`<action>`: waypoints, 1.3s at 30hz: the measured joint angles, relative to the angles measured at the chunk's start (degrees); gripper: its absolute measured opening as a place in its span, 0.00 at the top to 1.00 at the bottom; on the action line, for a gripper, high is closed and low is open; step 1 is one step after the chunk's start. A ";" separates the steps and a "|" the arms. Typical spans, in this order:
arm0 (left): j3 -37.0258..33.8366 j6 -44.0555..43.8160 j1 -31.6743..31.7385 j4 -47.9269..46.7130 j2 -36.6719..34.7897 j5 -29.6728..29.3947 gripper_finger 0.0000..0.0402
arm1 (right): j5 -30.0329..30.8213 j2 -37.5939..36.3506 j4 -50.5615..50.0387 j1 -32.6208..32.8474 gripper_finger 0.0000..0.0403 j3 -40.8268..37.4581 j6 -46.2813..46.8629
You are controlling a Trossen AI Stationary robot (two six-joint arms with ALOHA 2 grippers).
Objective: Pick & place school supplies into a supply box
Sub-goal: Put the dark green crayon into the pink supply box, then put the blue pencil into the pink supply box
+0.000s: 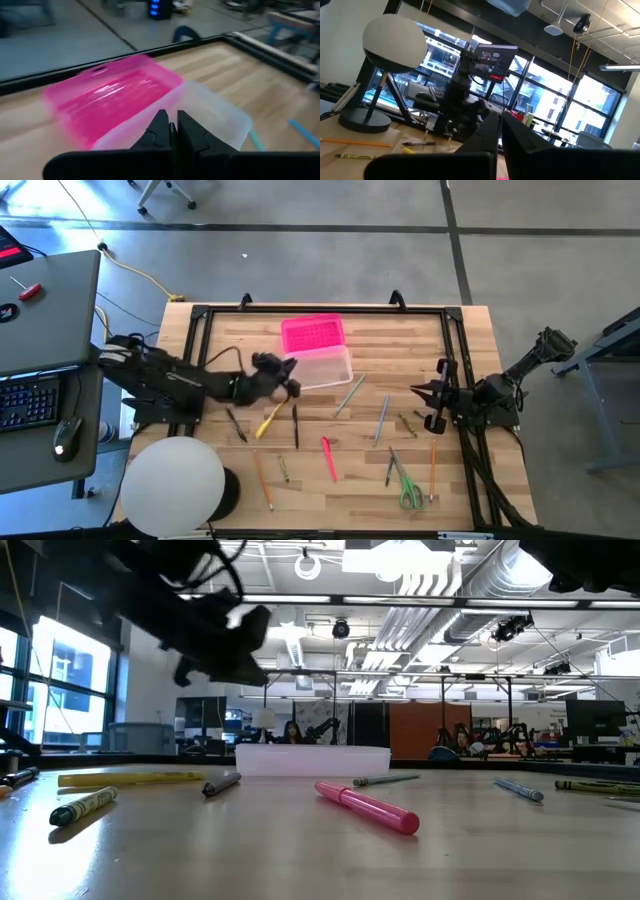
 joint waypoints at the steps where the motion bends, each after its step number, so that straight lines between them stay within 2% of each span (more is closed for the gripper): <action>1: 0.81 2.00 1.58 0.91 1.30 2.52 0.92 | -0.02 0.00 0.27 0.00 1.00 0.00 -0.02; 5: 6.96 7.18 7.51 1.41 7.87 12.38 0.91 | 1.11 0.00 2.62 0.00 1.00 0.00 -0.43; 9: 13.76 10.49 10.99 1.23 16.42 21.38 0.84 | 4.51 -0.09 5.22 -0.01 1.00 0.00 -3.21; 14: 21.08 10.44 13.22 -0.91 25.28 24.15 0.83 | 4.09 -0.07 4.00 -0.01 1.00 0.00 -2.75; 18: 25.04 8.85 14.01 -4.63 29.26 25.05 0.84 | 3.88 -0.07 3.45 -0.02 1.00 0.00 -2.72; 32: 27.83 9.31 13.83 -7.87 29.49 25.72 0.68 | 3.48 -0.07 3.12 -0.01 1.00 0.00 -2.69; 39: 27.83 15.20 13.80 -10.87 20.70 30.31 0.67 | 3.45 -0.07 3.12 0.00 1.00 0.00 -1.06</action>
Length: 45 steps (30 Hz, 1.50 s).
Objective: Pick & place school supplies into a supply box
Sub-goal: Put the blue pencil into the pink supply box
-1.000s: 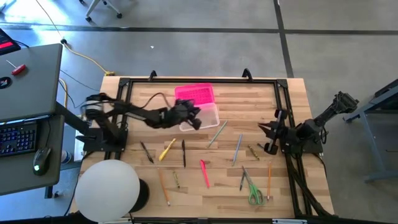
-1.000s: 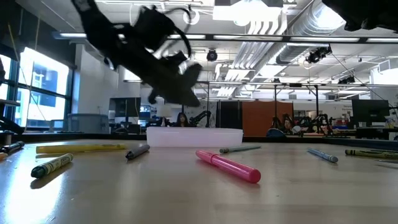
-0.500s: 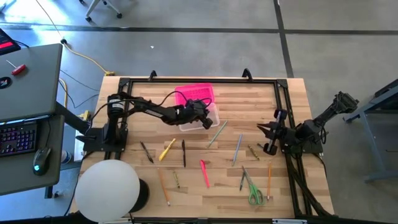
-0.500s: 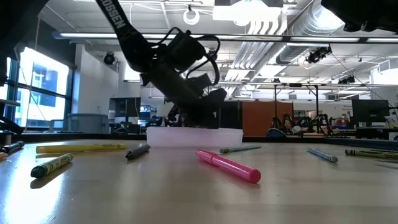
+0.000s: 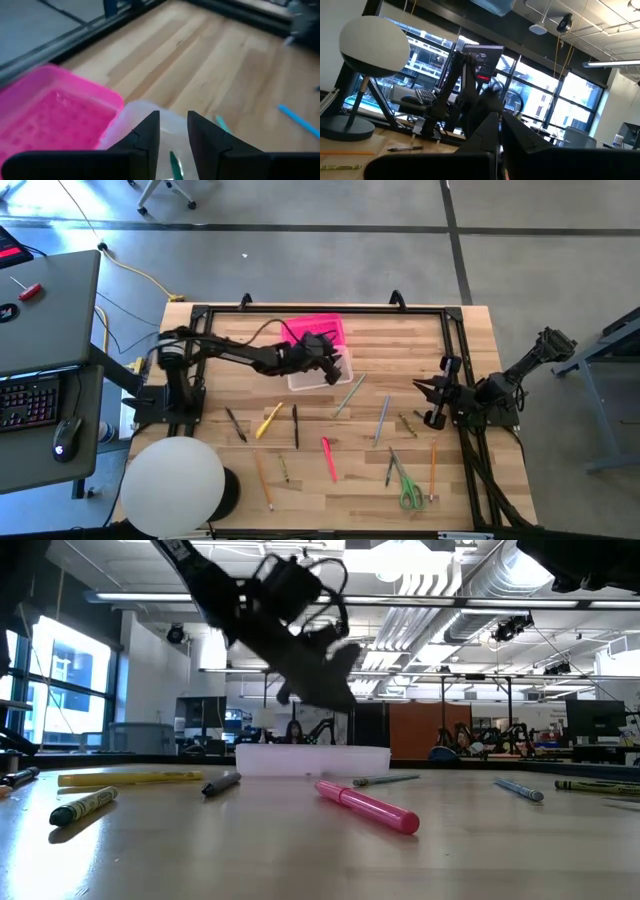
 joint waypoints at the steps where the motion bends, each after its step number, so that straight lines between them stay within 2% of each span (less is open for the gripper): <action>1: -0.03 0.18 0.00 -1.71 -1.86 1.10 0.67 | 0.01 0.00 0.00 0.00 1.00 0.00 0.00; 6: -0.01 2.11 -1.51 -13.23 -12.22 2.21 0.67 | -0.05 0.00 -0.47 0.03 1.00 0.00 1.72; 11: -0.02 3.86 -4.82 -28.04 -21.47 -5.29 0.67 | -0.49 0.01 -5.43 0.04 1.00 0.00 17.30; 15: -0.05 -5.14 -8.53 -37.65 -25.54 -10.81 0.67 | 0.18 0.13 -10.16 0.00 1.00 0.00 17.06; 18: -0.04 -8.89 -12.44 -39.78 -25.63 -15.77 0.67 | -0.43 0.13 -11.91 -0.02 1.00 0.00 16.40; 22: -0.05 -6.42 -15.75 -39.64 -25.60 -23.04 0.67 | -0.06 0.13 -10.12 0.00 0.99 0.06 16.24; 25: -0.05 -6.40 -15.69 -39.80 -25.66 -25.40 0.67 | 2.54 0.13 -10.34 -0.11 0.96 1.21 15.86; 28: -0.05 -5.98 -15.65 -39.29 -27.10 -26.10 0.67 | 1.30 0.18 -11.13 -1.82 0.91 3.22 14.95; 32: -0.10 -3.15 -15.65 -38.11 -28.73 -27.46 0.67 | -5.54 2.37 -15.63 -6.15 0.82 6.61 13.92; 37: -0.03 -2.03 -15.65 -36.69 -31.18 -28.35 0.67 | -11.26 8.76 -20.00 -14.34 0.73 9.92 15.81; 45: -0.07 -1.82 -15.65 -36.35 -31.63 -28.50 0.67 | -42.90 22.54 -21.55 -30.42 0.65 14.89 19.54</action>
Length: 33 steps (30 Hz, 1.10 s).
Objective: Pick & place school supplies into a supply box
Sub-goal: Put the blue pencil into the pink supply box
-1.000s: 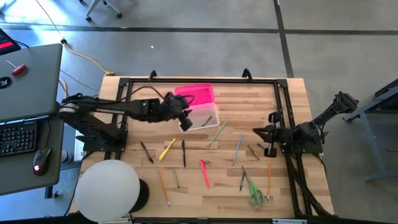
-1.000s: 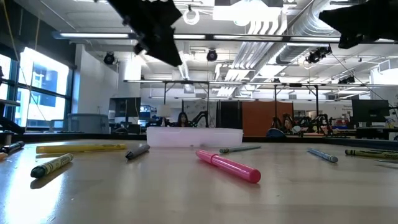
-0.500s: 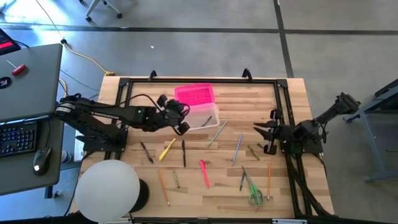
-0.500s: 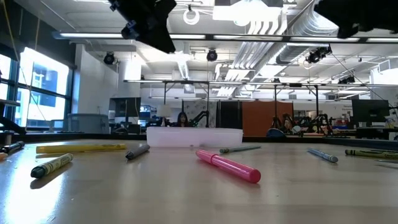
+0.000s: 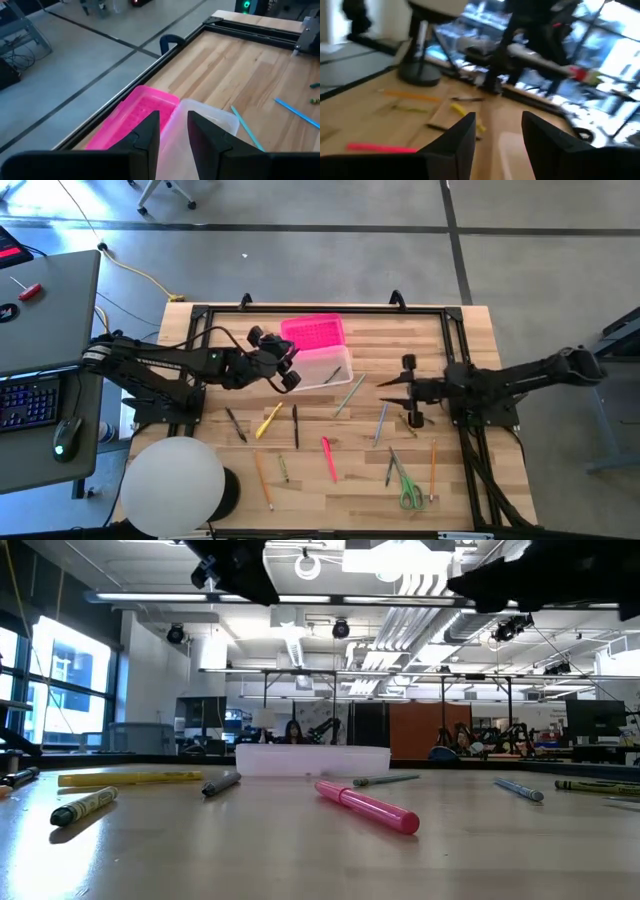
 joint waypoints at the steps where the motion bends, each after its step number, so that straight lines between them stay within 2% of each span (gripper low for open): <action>1: 0.00 0.00 0.00 0.09 0.00 0.02 0.67 | -2.48 1.87 -1.07 -1.84 0.65 1.06 0.06; 7: 0.00 0.01 0.00 0.68 0.02 0.78 0.67 | -11.34 14.27 -12.83 -12.34 0.64 8.37 1.11; 12: 0.00 1.35 0.00 0.64 0.02 1.08 0.67 | -23.69 24.93 -10.65 -15.97 0.64 10.65 -0.44; 15: 0.00 1.51 0.00 0.68 0.02 1.55 0.67 | -26.46 31.28 -8.84 -16.00 0.64 11.72 -2.64; 24: 0.00 1.95 0.00 0.90 0.02 0.02 0.67 | -25.07 48.48 -9.27 -16.31 0.64 18.75 -5.99; 33: 0.00 2.01 -0.01 0.65 0.02 0.10 0.67 | -23.39 56.90 -10.01 -16.41 0.64 24.58 -9.85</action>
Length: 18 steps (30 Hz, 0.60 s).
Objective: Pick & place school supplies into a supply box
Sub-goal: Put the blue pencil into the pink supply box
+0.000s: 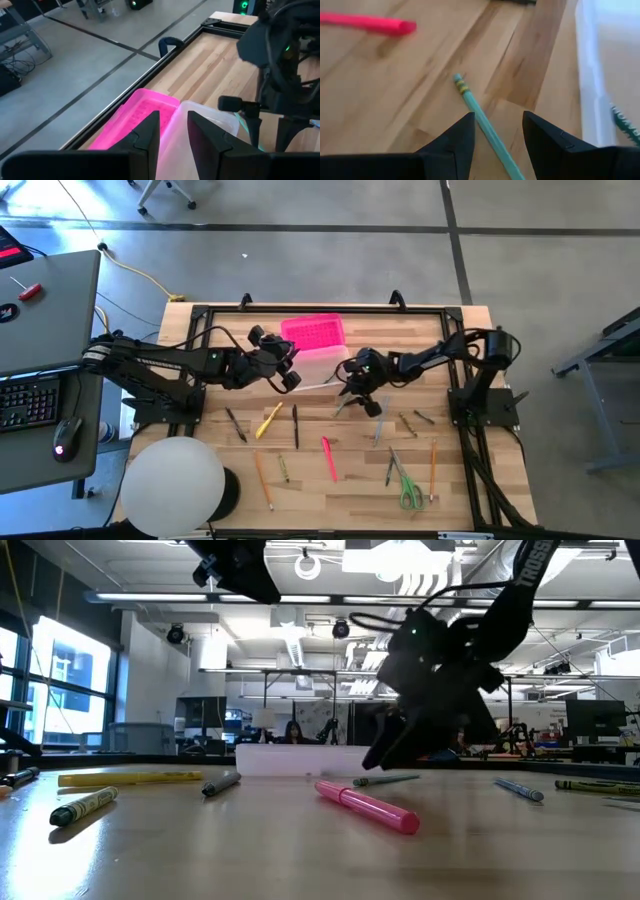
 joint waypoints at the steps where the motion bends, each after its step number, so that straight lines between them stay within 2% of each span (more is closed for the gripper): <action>1: 0.00 0.09 0.01 -0.11 0.00 0.02 0.67 | 0.13 0.52 -0.67 0.14 0.64 0.05 -0.70; 11: 0.00 0.13 0.01 -0.28 0.00 0.07 0.67 | 0.96 1.54 -2.53 2.83 0.65 0.14 -1.06; 18: 0.00 0.13 -0.01 -1.51 0.00 0.09 0.67 | 1.43 1.54 -3.41 4.71 0.78 0.14 -0.90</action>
